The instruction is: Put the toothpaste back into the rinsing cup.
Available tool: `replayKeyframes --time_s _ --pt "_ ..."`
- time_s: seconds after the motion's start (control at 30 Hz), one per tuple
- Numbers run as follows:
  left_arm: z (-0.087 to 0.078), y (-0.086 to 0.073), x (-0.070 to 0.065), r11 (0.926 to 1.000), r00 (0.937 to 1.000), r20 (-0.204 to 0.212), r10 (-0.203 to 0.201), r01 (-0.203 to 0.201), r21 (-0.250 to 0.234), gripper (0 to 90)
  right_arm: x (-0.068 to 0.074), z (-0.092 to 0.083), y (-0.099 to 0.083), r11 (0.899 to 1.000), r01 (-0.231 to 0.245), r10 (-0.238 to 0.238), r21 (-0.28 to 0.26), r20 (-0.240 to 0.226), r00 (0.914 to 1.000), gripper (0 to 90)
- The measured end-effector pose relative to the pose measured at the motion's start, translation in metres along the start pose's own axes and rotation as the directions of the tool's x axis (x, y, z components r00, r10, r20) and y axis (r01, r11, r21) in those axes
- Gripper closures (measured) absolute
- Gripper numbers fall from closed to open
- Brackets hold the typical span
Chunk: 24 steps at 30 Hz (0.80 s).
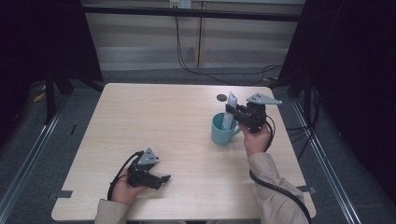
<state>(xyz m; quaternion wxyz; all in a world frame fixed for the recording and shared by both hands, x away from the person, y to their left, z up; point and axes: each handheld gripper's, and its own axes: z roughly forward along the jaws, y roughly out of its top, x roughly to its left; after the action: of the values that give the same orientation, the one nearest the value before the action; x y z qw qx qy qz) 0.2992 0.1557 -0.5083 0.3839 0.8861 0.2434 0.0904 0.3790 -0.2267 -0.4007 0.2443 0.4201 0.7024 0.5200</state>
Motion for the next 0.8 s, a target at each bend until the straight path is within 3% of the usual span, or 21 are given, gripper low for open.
replayKeyframes --time_s 0.8 --pt "0.0 0.0 0.0 1.0 1.0 0.0 0.0 0.0 0.0 14.9 0.0 -0.006 -0.016 1.0 0.01 -0.01 0.0 -0.01 0.9999 74.3"
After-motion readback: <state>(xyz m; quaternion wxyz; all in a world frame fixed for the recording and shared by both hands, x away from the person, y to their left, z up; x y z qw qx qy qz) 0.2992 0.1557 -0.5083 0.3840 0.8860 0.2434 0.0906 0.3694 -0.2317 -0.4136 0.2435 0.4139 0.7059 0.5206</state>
